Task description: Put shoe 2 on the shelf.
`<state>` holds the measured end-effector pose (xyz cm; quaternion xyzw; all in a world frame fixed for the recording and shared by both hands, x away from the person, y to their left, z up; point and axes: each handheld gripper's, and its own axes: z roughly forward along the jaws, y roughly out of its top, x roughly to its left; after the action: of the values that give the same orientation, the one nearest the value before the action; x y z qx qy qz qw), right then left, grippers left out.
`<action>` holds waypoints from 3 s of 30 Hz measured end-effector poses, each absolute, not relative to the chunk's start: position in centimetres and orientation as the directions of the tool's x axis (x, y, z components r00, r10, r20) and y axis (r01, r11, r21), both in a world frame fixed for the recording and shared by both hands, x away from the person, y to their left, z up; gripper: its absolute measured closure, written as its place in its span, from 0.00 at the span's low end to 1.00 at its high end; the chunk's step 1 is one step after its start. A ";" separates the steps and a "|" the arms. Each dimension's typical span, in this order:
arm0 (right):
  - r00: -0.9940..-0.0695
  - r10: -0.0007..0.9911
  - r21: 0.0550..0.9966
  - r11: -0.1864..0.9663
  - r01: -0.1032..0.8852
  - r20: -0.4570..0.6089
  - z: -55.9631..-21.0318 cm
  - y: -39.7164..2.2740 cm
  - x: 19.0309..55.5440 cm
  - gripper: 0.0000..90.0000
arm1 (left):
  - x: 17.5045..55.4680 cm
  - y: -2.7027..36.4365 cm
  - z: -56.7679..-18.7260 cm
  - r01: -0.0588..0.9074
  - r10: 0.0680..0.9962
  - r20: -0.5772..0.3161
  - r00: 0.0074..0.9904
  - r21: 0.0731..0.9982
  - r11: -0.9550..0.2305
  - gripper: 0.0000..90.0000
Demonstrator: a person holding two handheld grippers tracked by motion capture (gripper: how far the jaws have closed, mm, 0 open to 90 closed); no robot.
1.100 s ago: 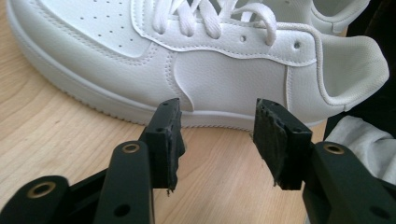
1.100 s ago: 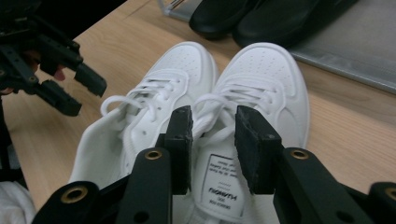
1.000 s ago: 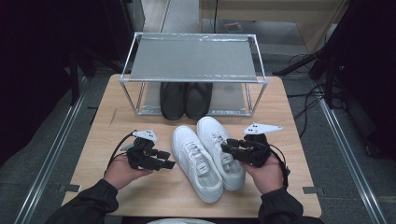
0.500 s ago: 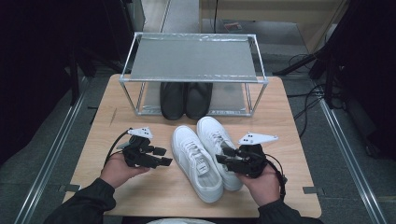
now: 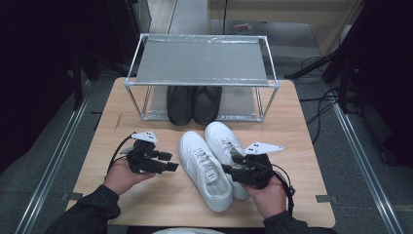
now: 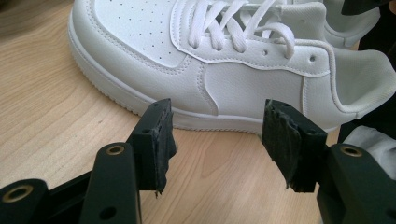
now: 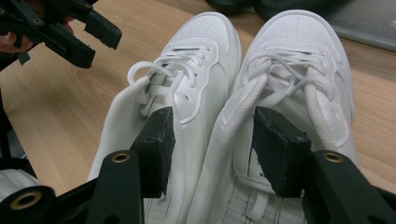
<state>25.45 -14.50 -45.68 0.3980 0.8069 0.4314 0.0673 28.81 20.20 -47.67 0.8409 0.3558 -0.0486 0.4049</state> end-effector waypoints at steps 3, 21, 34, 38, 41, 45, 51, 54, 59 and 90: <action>-0.674 0.699 0.747 0.313 0.586 0.237 -45.9 -14.0 25.5 0.50 | 28.9 20.2 -47.7 0.638 0.560 -0.369 0.741 0.647 -0.418 0.48; -0.630 0.772 0.728 0.384 0.568 0.084 -48.1 -10.3 25.4 0.62 | 29.2 20.6 -47.4 0.650 0.558 -0.398 0.728 0.660 -0.377 0.49; -0.691 0.713 0.692 0.437 0.575 0.124 -46.8 -11.5 26.6 0.87 | 30.2 22.7 -47.0 0.674 0.616 -0.407 0.674 0.680 -0.289 0.50; -0.762 0.632 0.683 0.495 0.537 0.141 -45.6 -11.8 26.7 0.87 | 30.2 23.9 -46.8 0.674 0.641 -0.399 0.656 0.691 -0.260 0.50; -0.836 0.522 0.702 0.530 0.475 0.172 -44.3 -11.9 27.2 0.87 | 30.2 26.4 -46.2 0.678 0.694 -0.381 0.611 0.704 -0.211 0.50; -0.882 0.419 0.699 0.565 0.439 0.216 -42.6 -11.1 28.6 0.87 | 30.0 29.5 -46.2 0.685 0.758 -0.369 0.538 0.716 -0.138 0.50; -0.936 0.295 0.717 0.609 0.340 0.193 -39.8 -9.1 30.4 0.87 | 29.4 32.7 -46.5 0.705 0.804 -0.398 0.442 0.708 -0.037 0.51; -0.961 0.201 0.730 0.626 0.274 0.189 -37.2 -7.5 31.7 0.87 | 29.0 34.0 -46.6 0.714 0.827 -0.390 0.405 0.700 -0.019 0.51; -0.967 0.146 0.748 0.613 0.255 0.211 -34.3 -5.6 33.5 0.87 | 28.6 34.6 -46.9 0.720 0.836 -0.397 0.380 0.694 0.002 0.52; -0.543 0.826 0.766 0.250 0.592 0.150 -26.0 -3.0 49.1 0.87 | 29.3 32.5 -47.8 0.742 0.791 -0.426 0.439 0.669 -0.052 0.51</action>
<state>49.10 -3.01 -26.02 0.4559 0.7775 0.4088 0.1432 29.32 32.47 -47.84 0.7247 0.5288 0.0279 0.4410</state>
